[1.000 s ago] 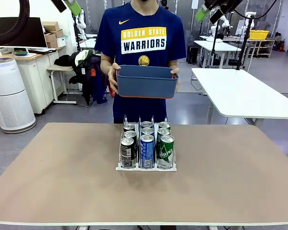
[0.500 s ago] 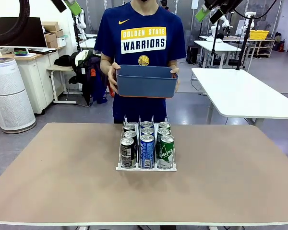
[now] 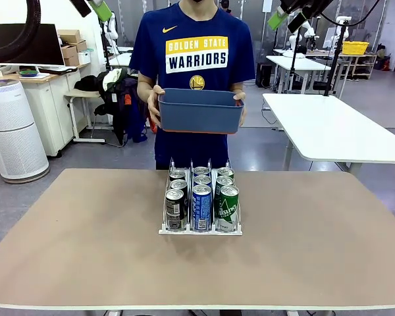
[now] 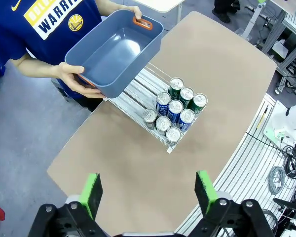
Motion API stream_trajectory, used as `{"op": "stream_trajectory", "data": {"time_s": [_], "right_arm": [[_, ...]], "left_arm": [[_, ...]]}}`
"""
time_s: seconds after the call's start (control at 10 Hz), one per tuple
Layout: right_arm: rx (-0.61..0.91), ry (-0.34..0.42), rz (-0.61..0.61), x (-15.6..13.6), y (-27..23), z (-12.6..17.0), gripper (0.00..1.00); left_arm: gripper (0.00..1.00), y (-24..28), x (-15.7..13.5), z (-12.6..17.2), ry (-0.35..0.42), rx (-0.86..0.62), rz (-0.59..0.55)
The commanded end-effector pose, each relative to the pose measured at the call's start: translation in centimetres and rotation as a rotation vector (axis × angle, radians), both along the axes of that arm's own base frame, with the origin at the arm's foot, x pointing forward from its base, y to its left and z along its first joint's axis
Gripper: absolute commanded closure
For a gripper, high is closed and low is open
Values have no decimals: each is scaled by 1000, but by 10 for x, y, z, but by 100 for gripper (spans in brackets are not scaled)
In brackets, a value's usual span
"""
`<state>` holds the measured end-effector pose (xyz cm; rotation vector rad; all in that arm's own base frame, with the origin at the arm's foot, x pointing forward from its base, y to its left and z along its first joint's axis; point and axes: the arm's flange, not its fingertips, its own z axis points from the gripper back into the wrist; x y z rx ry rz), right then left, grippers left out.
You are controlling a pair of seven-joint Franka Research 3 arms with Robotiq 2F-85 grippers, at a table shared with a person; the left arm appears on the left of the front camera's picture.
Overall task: Fill the beverage cans into the dispenser.
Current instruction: Place the picked Pepsi coke in the line of the Automatic Can Dispenser with the same cans.
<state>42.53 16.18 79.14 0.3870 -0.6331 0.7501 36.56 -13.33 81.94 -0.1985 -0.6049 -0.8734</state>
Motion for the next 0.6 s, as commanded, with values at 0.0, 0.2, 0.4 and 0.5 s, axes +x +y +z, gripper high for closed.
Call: {"op": "stream_trajectory", "data": {"time_s": [0.0, 0.2, 0.4, 0.5], "right_arm": [[-1, 4, -2, -1, 1, 0, 0], [-1, 4, -2, -1, 1, 0, 0], [-1, 4, -2, -1, 1, 0, 0], [-1, 4, -2, -1, 1, 0, 0]], "left_arm": [[0, 1, -1, -1, 7, 3, -2], [0, 1, -1, -1, 7, 3, -2], [0, 1, -1, -1, 7, 3, -2], [0, 1, -1, -1, 7, 3, -2]]}}
